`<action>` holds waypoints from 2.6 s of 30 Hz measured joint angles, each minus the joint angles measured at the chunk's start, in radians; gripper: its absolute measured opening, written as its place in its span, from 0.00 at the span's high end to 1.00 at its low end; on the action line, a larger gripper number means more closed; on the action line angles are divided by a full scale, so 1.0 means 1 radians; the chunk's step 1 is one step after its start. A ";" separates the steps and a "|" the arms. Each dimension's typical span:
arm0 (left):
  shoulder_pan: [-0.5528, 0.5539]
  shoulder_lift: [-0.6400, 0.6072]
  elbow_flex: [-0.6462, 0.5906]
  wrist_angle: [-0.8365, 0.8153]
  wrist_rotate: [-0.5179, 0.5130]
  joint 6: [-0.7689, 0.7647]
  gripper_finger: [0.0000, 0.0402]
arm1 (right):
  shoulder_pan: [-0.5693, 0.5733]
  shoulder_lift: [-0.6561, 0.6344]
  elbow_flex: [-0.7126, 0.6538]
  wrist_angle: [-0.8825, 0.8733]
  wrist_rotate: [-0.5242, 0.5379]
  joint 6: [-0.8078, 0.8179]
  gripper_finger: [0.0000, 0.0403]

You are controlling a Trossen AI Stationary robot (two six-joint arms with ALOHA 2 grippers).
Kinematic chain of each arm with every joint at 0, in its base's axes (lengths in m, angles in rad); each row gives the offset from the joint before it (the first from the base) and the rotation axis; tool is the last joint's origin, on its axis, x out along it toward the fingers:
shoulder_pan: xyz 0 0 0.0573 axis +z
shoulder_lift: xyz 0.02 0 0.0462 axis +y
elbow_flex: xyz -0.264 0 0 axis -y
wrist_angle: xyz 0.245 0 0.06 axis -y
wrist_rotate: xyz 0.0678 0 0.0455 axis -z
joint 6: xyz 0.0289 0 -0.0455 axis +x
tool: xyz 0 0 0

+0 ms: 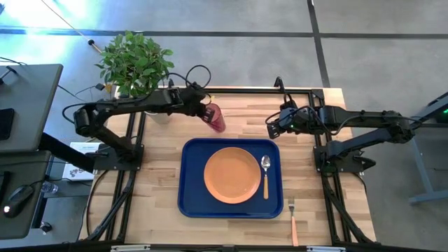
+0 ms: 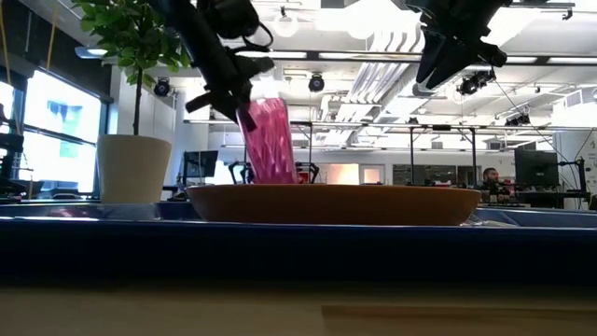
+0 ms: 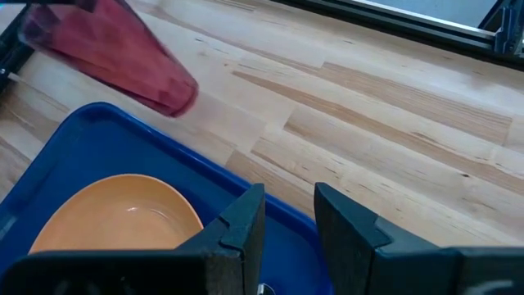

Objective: Pick and place plate/cup/fork/spoon on tray
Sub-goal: Put the red cup on the top left of the orange plate

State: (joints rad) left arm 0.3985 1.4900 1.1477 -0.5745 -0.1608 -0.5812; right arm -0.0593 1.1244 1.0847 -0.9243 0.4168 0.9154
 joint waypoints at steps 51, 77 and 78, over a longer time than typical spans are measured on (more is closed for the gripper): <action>-0.344 -0.098 0.000 -0.341 0.044 0.435 0.98 | 0.001 0.000 0.000 0.009 -0.009 0.211 0.76; -0.342 -0.078 -0.008 -0.342 0.022 0.217 0.97 | 0.001 0.000 0.000 0.028 -0.008 0.206 0.76; -0.342 -0.078 -0.008 -0.340 0.022 0.217 0.96 | 0.001 0.000 0.000 0.028 -0.008 0.206 0.76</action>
State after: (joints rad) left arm 0.0566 1.4117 1.1397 -0.9148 -0.1390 -0.3645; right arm -0.0586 1.1248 1.0847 -0.8959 0.4088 1.1210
